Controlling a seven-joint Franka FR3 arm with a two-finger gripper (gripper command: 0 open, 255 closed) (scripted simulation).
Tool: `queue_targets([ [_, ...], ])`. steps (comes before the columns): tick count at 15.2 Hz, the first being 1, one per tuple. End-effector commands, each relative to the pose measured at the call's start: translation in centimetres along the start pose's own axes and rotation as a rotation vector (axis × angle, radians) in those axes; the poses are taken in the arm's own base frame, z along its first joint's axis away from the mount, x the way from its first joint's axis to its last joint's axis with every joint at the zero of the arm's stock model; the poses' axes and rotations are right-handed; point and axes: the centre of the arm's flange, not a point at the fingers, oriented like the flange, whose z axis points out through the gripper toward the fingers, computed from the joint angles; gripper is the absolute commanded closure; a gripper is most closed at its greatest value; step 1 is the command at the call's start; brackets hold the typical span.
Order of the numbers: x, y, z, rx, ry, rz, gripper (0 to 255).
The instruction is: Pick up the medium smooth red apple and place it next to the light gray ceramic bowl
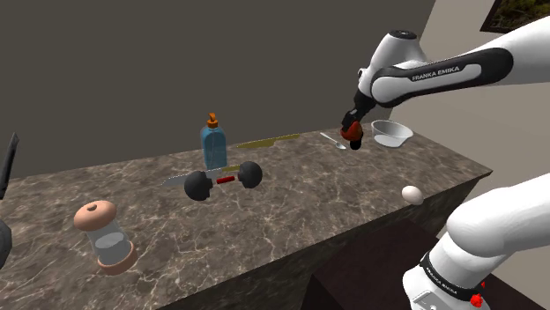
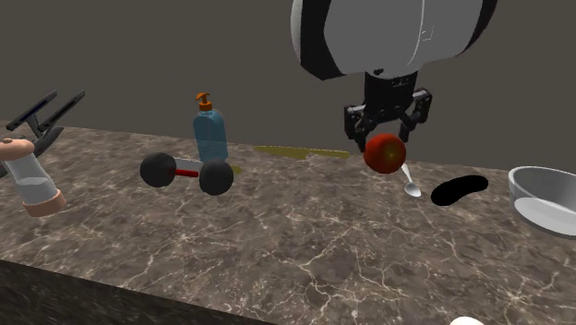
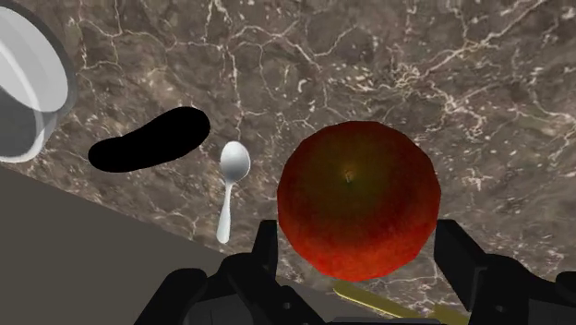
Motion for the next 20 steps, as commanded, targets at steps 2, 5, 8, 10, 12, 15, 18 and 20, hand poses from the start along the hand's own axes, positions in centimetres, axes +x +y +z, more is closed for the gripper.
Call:
queue_targets([
  [2, -0.9, 3.6, 0.6, -0.001, 0.001, -0.002, 255],
  [5, -1.7, 7.4, 1.2, -0.001, 0.001, -0.002, 255],
  [8, -2.5, 11.2, 1.9, -0.001, 0.001, -0.002, 255],
  [10, -3.0, 13.8, 2.3, -0.001, 0.001, -0.002, 255],
  [12, -3.5, 16.3, 2.8, -0.001, 0.001, -0.002, 255],
  [15, -4.3, 20.1, 3.4, -0.001, 0.001, -0.002, 255],
  [18, -5.1, 24.0, 4.1, -0.001, 0.001, -0.002, 255],
  [20, -5.5, 24.7, 4.7, -0.001, 0.001, -0.002, 255],
])
